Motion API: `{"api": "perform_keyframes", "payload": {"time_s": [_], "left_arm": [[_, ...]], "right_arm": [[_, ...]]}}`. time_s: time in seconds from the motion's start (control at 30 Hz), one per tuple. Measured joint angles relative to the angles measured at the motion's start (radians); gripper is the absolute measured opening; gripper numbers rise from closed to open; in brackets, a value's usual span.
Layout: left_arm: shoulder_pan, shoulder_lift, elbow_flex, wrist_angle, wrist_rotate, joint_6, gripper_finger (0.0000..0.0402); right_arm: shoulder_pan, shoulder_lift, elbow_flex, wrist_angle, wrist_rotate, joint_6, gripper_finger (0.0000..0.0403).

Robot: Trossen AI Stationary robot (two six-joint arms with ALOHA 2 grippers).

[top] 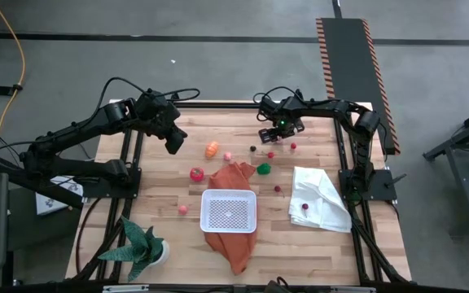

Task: Pick and placing Produce into tupperware
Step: Put the top pink peach into the white basket

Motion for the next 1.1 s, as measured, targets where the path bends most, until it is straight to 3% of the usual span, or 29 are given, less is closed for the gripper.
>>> {"api": "perform_keyframes", "payload": {"time_s": [0.63,1.1], "left_arm": [[0.0,0.0,0.0,0.0,0.0,0.0,0.0001],[0.0,0.0,0.0,0.0,0.0,0.0,0.0001]], "right_arm": [[0.0,-0.011,0.002,-0.025,-0.038,-0.037,0.0142],[0.001,-0.176,0.002,-0.053,-0.068,-0.045,0.0142]]}}
